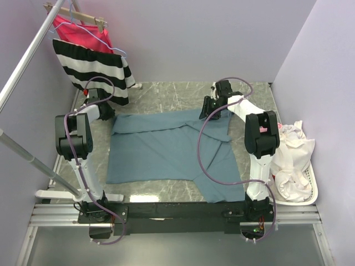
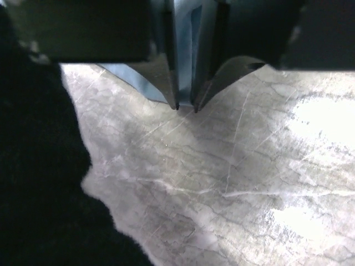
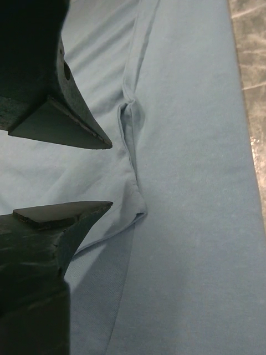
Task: Fold and stack the t-shirts
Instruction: Fold the flattened tshirt in 1/3 of the way
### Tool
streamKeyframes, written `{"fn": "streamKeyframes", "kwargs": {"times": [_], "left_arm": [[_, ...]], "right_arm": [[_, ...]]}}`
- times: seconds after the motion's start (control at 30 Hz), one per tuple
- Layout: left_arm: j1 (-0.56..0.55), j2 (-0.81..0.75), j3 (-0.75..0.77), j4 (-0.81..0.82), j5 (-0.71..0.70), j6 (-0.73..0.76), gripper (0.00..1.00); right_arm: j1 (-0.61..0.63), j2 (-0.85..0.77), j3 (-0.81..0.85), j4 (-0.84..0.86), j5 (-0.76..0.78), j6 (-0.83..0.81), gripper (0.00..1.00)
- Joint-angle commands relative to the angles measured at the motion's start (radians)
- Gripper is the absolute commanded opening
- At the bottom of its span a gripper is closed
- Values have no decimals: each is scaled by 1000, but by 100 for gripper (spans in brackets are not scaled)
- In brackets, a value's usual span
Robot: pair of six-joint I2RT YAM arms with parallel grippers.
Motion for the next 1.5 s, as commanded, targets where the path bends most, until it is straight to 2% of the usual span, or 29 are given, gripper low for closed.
{"fn": "streamKeyframes", "kwargs": {"times": [0.0, 0.13, 0.2, 0.23, 0.43, 0.77, 0.97, 1.1, 1.13, 1.17, 1.2, 1.27, 1.3, 1.37, 1.47], "left_arm": [[-5, 15, 37, -15, 7, 1, 20], [-7, 18, 43, -21, 7, 5, 7], [-5, 20, 46, -27, 9, 7, 6], [-5, 23, 52, -27, 7, 8, 1], [-4, 24, 66, -29, 7, 13, 1], [82, 24, 78, -33, 35, 28, 1], [104, 28, 101, -36, 43, 35, 1], [119, 34, 118, -27, 96, 38, 1], [116, 26, 110, -21, 112, 39, 2], [116, 20, 100, -12, 128, 36, 9], [114, 9, 75, -3, 148, 35, 34], [94, -35, 40, 17, 161, 39, 45], [87, -51, 8, 22, 170, 39, 55], [64, -84, -15, 25, 181, 28, 61], [30, -104, -48, 17, 175, 25, 53]], "right_arm": [[0, 9, 25, -9, 4, -14, 49], [2, 15, 8, -6, 15, -8, 49], [0, 21, 0, -5, 18, -9, 48], [0, 21, -4, -3, 21, -9, 48], [2, 32, -24, 3, 35, -6, 48], [0, 73, -33, -26, 136, 8, 45], [-1, 91, -38, -25, 128, 15, 44], [0, 92, -40, -20, 125, 12, 44], [0, 91, -41, -17, 124, 12, 44], [-1, 91, -40, -17, 121, 11, 44], [0, 93, -38, -17, 119, 9, 44], [0, 95, -37, -16, 113, 8, 44], [0, 95, -36, -16, 111, 8, 44], [0, 96, -36, -13, 110, 6, 44], [-1, 95, -38, -9, 107, 5, 45]]}}
